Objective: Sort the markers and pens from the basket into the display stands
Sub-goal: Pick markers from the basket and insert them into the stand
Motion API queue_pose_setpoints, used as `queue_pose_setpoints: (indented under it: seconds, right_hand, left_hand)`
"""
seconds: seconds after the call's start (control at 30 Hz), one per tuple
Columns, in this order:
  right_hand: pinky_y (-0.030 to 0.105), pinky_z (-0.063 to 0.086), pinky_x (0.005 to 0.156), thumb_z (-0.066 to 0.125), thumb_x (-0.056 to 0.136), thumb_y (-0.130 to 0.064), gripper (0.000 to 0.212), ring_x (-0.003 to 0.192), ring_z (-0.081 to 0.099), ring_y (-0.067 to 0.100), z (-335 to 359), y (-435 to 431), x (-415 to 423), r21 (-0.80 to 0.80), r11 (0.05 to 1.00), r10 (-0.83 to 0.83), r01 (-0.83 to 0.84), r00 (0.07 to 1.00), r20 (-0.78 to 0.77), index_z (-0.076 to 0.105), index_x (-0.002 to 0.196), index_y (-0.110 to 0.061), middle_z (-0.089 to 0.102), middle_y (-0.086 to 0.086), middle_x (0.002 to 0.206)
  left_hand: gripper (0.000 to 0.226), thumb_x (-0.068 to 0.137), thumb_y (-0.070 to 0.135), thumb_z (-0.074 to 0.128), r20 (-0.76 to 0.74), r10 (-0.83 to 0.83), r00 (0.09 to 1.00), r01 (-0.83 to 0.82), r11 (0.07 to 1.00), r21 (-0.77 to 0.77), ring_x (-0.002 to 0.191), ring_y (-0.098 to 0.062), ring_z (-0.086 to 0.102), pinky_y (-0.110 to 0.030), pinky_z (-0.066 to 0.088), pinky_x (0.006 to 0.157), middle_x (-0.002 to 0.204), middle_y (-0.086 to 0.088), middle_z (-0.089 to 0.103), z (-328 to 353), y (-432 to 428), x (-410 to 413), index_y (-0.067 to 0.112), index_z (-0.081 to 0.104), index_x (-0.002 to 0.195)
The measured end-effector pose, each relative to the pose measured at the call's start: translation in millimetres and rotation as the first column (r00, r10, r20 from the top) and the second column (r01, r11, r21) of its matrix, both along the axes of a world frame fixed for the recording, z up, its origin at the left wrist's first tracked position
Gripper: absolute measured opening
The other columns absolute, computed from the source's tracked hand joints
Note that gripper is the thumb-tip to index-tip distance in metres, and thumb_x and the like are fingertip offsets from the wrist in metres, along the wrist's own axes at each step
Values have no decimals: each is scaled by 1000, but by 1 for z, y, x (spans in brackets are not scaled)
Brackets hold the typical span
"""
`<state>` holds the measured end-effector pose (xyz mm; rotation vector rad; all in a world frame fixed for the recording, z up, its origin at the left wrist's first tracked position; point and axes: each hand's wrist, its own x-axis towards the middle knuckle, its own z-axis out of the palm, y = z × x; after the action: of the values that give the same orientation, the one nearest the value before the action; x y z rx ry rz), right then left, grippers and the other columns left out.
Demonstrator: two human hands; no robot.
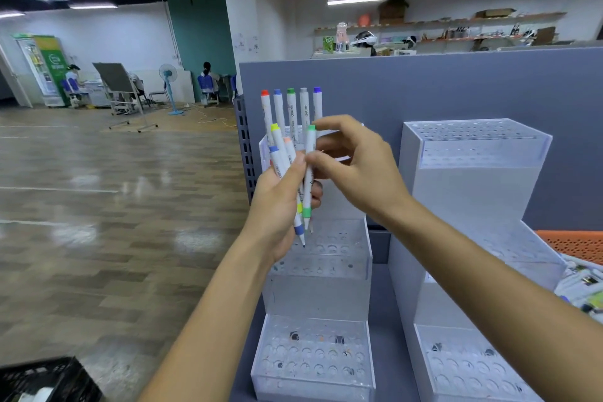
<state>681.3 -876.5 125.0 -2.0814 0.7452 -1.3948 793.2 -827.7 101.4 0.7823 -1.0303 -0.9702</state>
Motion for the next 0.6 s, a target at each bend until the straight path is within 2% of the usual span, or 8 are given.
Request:
queue_pose_setpoints:
  seconds: [0.1, 0.2, 0.27, 0.37, 0.43, 0.53, 0.6]
  right_hand:
    - [25, 53, 63, 69, 81, -3, 34, 74, 66, 11, 9, -4, -3, 105, 988, 101, -114, 988, 117, 59, 107, -21, 70, 4, 86]
    - [31, 55, 69, 65, 81, 3, 36, 83, 67, 19, 28, -14, -7, 42, 997, 48, -58, 976, 215, 59, 103, -26, 67, 4, 89]
    - [34, 58, 70, 61, 82, 3, 35, 87, 68, 25, 43, -22, -13, 25, 1000, -14, 7, 954, 300, 57, 103, -25, 65, 5, 93]
    - [34, 60, 70, 60, 84, 1, 35, 78, 69, 17, 59, -34, -18, -45, 990, -111, 135, 931, 349, 54, 110, -22, 64, 2, 92]
    - [34, 59, 70, 60, 85, 0, 34, 75, 68, 12, 60, -40, -16, -101, 978, -143, 185, 935, 326, 54, 113, -19, 63, -4, 90]
    - [38, 58, 75, 61, 85, -5, 31, 80, 67, 13, 56, -47, -10, -149, 965, -177, 214, 958, 227, 56, 111, -20, 62, -10, 88]
    - [41, 57, 76, 63, 85, -8, 31, 83, 67, 14, 53, -50, -7, -161, 963, -190, 218, 966, 174, 57, 112, -21, 65, -6, 88]
  left_hand:
    - [23, 101, 21, 41, 37, -31, 999, 31, 999, 14, 60, -12, 55, -22, 49, 57, 71, 0, 66, 2, 0, -1, 12, 61, 108]
    - [25, 102, 26, 39, 108, 5, 994, -13, 998, 67, 71, -15, 67, -28, 57, 70, 83, -4, 71, 0, -1, -1, 15, 61, 108]
    - [24, 102, 31, 39, 149, 69, 986, -83, 992, 94, 68, -16, 67, -31, 57, 71, 79, -2, 71, -3, -2, -1, 21, 60, 107]
    - [22, 102, 32, 40, 138, 109, 984, -126, 985, 116, 47, -10, 40, -28, 45, 55, 55, 5, 48, -7, -3, 1, 23, 59, 106]
    - [20, 101, 33, 42, 136, 116, 984, -137, 979, 151, 45, -7, 28, -22, 33, 47, 52, 9, 34, -7, -4, 0, 21, 57, 106]
    - [8, 99, 26, 46, 100, 113, 989, -131, 971, 197, 42, -5, 23, -18, 25, 40, 54, 8, 32, -5, -4, -1, 19, 49, 97]
    - [10, 99, 19, 44, 70, 94, 993, -107, 973, 203, 42, -5, 23, -17, 22, 39, 57, 5, 32, -5, -5, -1, 21, 44, 90]
